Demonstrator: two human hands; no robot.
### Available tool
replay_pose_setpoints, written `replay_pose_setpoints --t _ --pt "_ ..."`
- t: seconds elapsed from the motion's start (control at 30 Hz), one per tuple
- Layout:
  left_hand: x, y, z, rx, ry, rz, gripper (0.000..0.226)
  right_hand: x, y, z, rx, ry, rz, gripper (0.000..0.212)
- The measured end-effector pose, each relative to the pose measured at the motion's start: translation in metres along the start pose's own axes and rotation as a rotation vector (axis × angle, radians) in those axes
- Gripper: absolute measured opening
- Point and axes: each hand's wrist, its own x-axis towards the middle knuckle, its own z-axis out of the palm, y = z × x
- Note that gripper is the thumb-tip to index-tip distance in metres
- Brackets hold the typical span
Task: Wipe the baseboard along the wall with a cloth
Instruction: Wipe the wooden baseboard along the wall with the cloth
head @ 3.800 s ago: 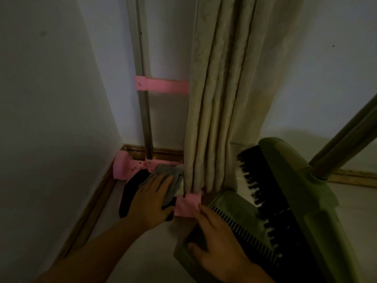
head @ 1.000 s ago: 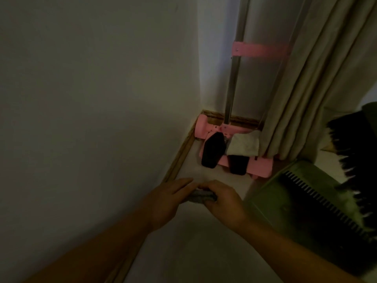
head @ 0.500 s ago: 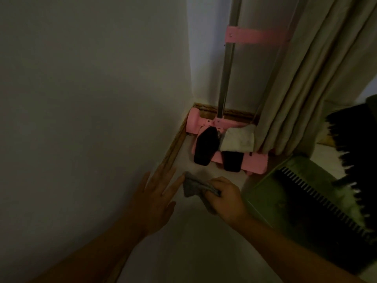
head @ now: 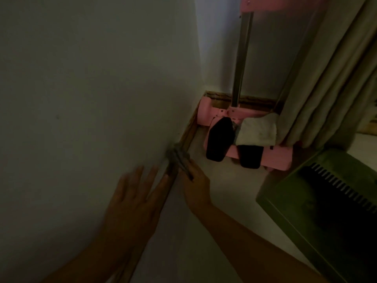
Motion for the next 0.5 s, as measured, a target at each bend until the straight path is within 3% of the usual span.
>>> replay_pose_setpoints --t 0.3,0.5 --pt "-0.005 -0.005 -0.019 0.095 0.033 -0.042 0.057 -0.012 0.044 0.042 -0.237 -0.206 -0.083 0.054" --pt "-0.008 -0.013 -0.029 0.167 0.053 -0.068 0.060 -0.019 0.052 0.054 -0.150 -0.247 0.052 0.065"
